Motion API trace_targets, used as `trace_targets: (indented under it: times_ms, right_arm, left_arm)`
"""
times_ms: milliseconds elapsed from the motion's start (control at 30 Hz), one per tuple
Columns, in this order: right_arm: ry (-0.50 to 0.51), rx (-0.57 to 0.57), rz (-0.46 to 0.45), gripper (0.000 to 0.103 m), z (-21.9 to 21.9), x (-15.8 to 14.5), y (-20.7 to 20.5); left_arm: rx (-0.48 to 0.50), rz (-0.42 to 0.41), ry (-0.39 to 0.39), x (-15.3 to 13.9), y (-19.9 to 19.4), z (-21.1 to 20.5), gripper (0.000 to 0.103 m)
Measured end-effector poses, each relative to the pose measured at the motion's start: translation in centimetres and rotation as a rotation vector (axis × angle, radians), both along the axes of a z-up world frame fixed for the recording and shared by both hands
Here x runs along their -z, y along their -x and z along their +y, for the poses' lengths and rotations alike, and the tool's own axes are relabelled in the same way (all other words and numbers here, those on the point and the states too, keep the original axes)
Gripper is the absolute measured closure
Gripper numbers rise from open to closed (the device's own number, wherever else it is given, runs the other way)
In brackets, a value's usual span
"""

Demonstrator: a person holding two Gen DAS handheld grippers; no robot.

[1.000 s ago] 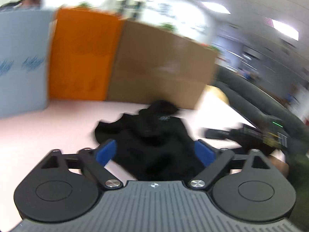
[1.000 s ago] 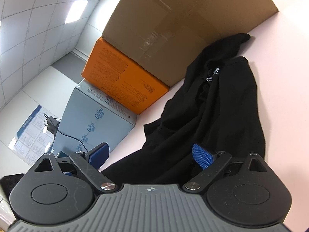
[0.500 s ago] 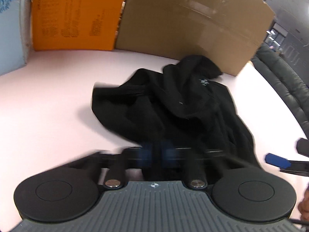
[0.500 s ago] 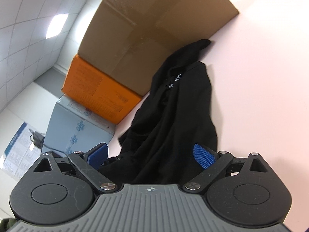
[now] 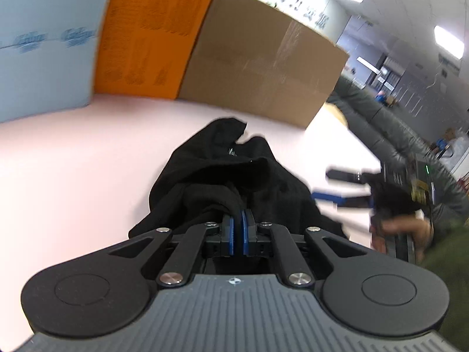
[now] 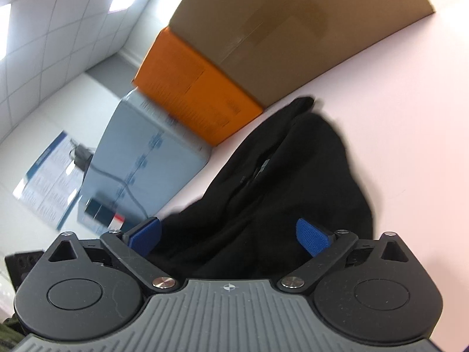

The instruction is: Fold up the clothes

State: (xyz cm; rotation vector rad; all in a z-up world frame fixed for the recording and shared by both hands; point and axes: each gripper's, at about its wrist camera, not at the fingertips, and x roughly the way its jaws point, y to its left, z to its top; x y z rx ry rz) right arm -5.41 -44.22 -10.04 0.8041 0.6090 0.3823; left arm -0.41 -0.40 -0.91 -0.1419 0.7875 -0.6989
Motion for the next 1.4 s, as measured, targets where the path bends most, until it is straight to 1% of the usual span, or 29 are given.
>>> trace_targets:
  times_ms: [67, 167, 200, 267, 300, 333, 367, 400, 433, 467, 500, 567, 600, 700, 800, 833, 867, 900, 933, 1033, 1100, 1167, 1233, 1267, 1300, 1333, 1367, 1400]
  right_arm:
    - [-0.005, -0.02, 0.013, 0.003, 0.6, 0.2, -0.4]
    - [-0.003, -0.038, 0.027, 0.003, 1.2, 0.4, -0.7]
    - [0.001, -0.04, 0.029, 0.003, 1.6, 0.3, -0.9]
    - [0.006, -0.037, 0.028, 0.003, 1.4, 0.2, -0.8]
    - [0.006, -0.029, 0.03, 0.003, 1.3, 0.2, -0.8]
    - [0.005, -0.017, 0.034, 0.003, 1.5, 0.3, -0.7]
    - [0.002, -0.004, 0.04, 0.002, 1.5, 0.4, -0.7]
    - [-0.004, 0.01, 0.047, 0.002, 1.7, 0.5, -0.8]
    - [-0.011, 0.021, 0.053, 0.002, 1.7, 0.6, -0.8]
    - [-0.015, 0.024, 0.057, 0.002, 1.6, 0.7, -0.8]
    - [-0.018, 0.026, 0.061, 0.002, 1.6, 0.7, -0.9]
    - [-0.006, 0.016, 0.057, 0.002, 1.6, 0.4, -0.8]
    - [0.002, 0.008, 0.049, 0.002, 1.5, 0.1, -0.8]
    - [0.028, 0.005, 0.023, 0.002, 1.2, -0.7, 0.0]
    - [0.022, 0.055, 0.02, 0.002, 0.3, -0.7, 1.2]
    - [0.011, 0.081, 0.026, 0.001, -0.1, -0.5, 1.6]
    - [-0.002, 0.109, 0.034, 0.001, -0.5, -0.2, 2.0]
    - [-0.017, 0.136, 0.043, 0.001, -1.0, 0.1, 2.3]
    - [-0.03, 0.159, 0.053, 0.001, -1.3, 0.3, 2.5]
    - [-0.037, 0.186, 0.064, 0.001, -1.9, 0.7, 2.6]
    - [-0.032, 0.183, 0.063, 0.001, -2.0, 0.7, 2.4]
    - [-0.028, 0.166, 0.057, 0.001, -1.7, 0.6, 2.0]
    - [-0.022, 0.143, 0.053, 0.001, -1.2, 0.5, 1.6]
    - [-0.02, 0.131, 0.053, 0.001, -1.0, 0.5, 1.3]
    - [-0.017, 0.121, 0.052, 0.001, -0.8, 0.5, 1.1]
    - [-0.013, 0.111, 0.052, 0.001, -0.7, 0.4, 0.9]
    - [-0.009, 0.101, 0.051, 0.001, -0.5, 0.4, 0.7]
    - [-0.001, 0.095, 0.048, 0.001, -0.3, 0.2, 0.7]
  left_arm:
    - [-0.035, 0.036, -0.045, 0.2, 2.1, 1.9, 0.098]
    - [-0.11, 0.121, -0.091, 1.1, 4.5, 4.5, 0.096]
    - [-0.135, 0.131, -0.102, 1.0, 5.3, 5.2, 0.096]
    - [-0.177, 0.136, -0.118, 0.7, 6.7, 6.6, 0.091]
    - [-0.197, 0.124, -0.123, 0.2, 7.1, 7.2, 0.086]
    - [-0.204, 0.094, -0.133, -0.3, 7.2, 7.2, 0.08]
    - [-0.211, 0.064, -0.142, -0.8, 7.2, 7.2, 0.077]
    - [-0.216, 0.033, -0.152, -1.3, 7.2, 7.2, 0.072]
    - [-0.189, -0.01, -0.172, -1.7, 6.9, 6.3, 0.066]
    - [-0.16, -0.052, -0.191, -2.1, 6.6, 5.5, 0.063]
    - [-0.113, -0.094, -0.209, -2.3, 6.0, 4.5, 0.056]
    - [0.004, -0.169, -0.263, -2.1, 4.9, 1.8, 0.05]
    - [0.062, -0.205, -0.289, -2.0, 4.3, 0.4, 0.05]
    - [0.202, -0.251, -0.383, -0.6, 3.0, -3.4, 0.052]
    - [0.275, -0.244, -0.43, 0.8, 1.6, -5.5, 0.054]
    - [0.286, -0.235, -0.45, 1.2, 1.2, -5.9, 0.059]
    - [0.296, -0.225, -0.469, 1.6, 0.9, -6.4, 0.066]
    - [0.306, -0.218, -0.479, 1.9, 0.7, -6.3, 0.089]
    - [0.309, -0.211, -0.481, 2.0, 0.5, -6.3, 0.099]
    - [0.307, -0.214, -0.44, 1.6, 0.1, -5.6, 0.099]
    - [0.286, -0.243, -0.447, 0.9, -0.3, -5.7, 0.099]
    - [0.237, -0.297, -0.487, -0.1, -1.6, -5.1, 0.099]
    - [0.115, -0.367, -0.53, -1.4, -3.9, -4.2, 0.098]
    - [0.007, -0.4, -0.549, -1.9, -5.3, -3.4, 0.098]
    - [-0.102, -0.433, -0.566, -2.3, -6.7, -2.5, 0.092]
    - [-0.212, -0.463, -0.582, -2.8, -8.2, -1.7, 0.077]
    - [-0.325, -0.467, -0.604, -3.0, -9.5, -0.8, 0.062]
    - [-0.409, -0.459, -0.612, -3.0, -10.5, 0.0, 0.034]
